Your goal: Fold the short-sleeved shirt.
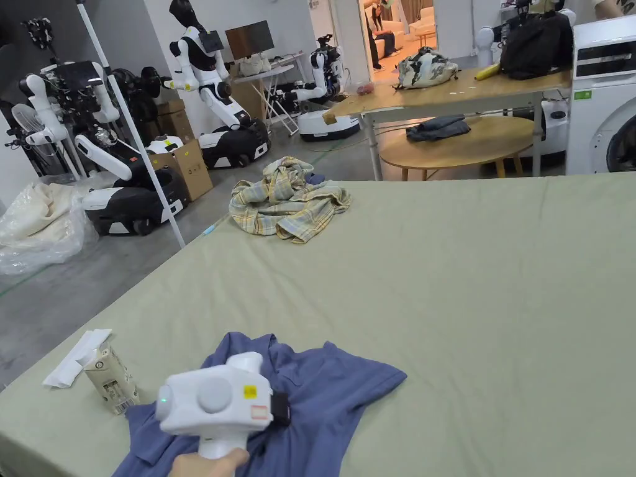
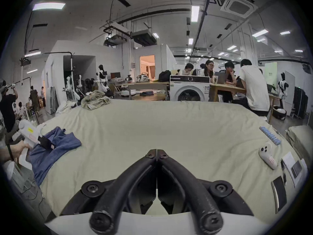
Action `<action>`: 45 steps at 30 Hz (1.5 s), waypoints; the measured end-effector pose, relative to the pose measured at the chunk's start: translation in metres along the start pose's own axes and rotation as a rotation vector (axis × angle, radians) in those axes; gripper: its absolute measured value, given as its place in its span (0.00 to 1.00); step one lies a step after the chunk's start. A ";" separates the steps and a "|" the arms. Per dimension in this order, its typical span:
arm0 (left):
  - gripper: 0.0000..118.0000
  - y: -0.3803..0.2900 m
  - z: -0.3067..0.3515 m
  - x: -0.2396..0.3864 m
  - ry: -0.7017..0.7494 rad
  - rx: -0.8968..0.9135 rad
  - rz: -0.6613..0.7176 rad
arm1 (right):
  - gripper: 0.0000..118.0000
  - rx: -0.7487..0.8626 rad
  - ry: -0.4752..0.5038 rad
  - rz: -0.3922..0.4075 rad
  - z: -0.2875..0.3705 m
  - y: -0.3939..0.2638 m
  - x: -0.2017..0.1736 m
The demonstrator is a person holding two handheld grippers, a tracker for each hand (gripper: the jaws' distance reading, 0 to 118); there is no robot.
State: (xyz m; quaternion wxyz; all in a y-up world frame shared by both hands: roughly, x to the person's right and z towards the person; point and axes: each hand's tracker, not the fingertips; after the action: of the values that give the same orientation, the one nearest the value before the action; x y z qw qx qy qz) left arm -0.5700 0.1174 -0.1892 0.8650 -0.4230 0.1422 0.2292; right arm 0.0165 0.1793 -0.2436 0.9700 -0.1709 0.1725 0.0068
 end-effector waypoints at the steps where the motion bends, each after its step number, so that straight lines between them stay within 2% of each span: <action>1: 0.00 0.006 0.011 -0.006 -0.025 0.045 0.065 | 0.00 0.010 -0.003 0.008 0.004 0.002 0.001; 2: 0.00 0.014 0.025 -0.009 -0.037 0.100 0.118 | 0.00 0.024 -0.005 0.011 0.009 0.004 0.004; 5: 0.00 0.050 0.069 -0.005 -0.003 0.204 0.151 | 0.00 0.063 -0.002 -0.010 0.023 0.007 0.014; 9: 0.00 0.115 0.137 0.026 0.073 0.338 0.010 | 0.00 0.095 -0.004 -0.044 0.039 0.007 0.026; 11: 0.00 0.144 0.168 0.048 0.062 0.414 -0.025 | 0.00 0.107 -0.021 -0.050 0.045 0.008 0.030; 16: 0.00 0.196 0.218 0.139 0.059 0.577 -0.189 | 0.00 0.119 -0.069 -0.085 0.056 0.013 0.046; 20: 0.00 0.202 0.197 0.213 -0.044 0.484 -0.326 | 0.00 0.144 -0.105 -0.086 0.069 0.017 0.052; 23: 0.00 0.165 0.146 0.266 -0.064 0.407 -0.425 | 0.00 0.157 -0.105 -0.100 0.078 0.018 0.056; 25: 0.00 0.130 0.101 0.292 -0.141 0.308 -0.452 | 0.00 0.160 -0.108 -0.103 0.083 0.018 0.059; 29: 0.00 0.027 0.026 0.357 -0.415 0.153 -0.445 | 0.00 0.155 -0.133 -0.117 0.099 0.016 0.071; 33: 0.00 -0.086 -0.019 0.443 -0.559 -0.017 -0.637 | 0.00 0.134 -0.164 -0.208 0.115 0.017 0.091; 36: 0.00 -0.176 -0.027 0.495 -0.672 -0.167 -0.718 | 0.00 0.152 -0.205 -0.206 0.128 0.016 0.101; 40: 0.00 -0.275 -0.016 0.526 -0.735 -0.238 -0.883 | 0.00 0.122 -0.254 -0.200 0.136 0.007 0.116; 45: 0.02 -0.296 0.010 0.520 -0.811 -0.141 -0.922 | 0.00 0.087 -0.264 -0.215 0.139 -0.004 0.126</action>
State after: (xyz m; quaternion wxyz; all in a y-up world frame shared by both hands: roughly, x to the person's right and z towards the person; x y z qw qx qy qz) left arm 0.0275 0.1101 -0.2144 0.8302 -0.3763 -0.4109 -0.0166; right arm 0.1810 0.2162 -0.1621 0.9859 -0.1437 0.0244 -0.0821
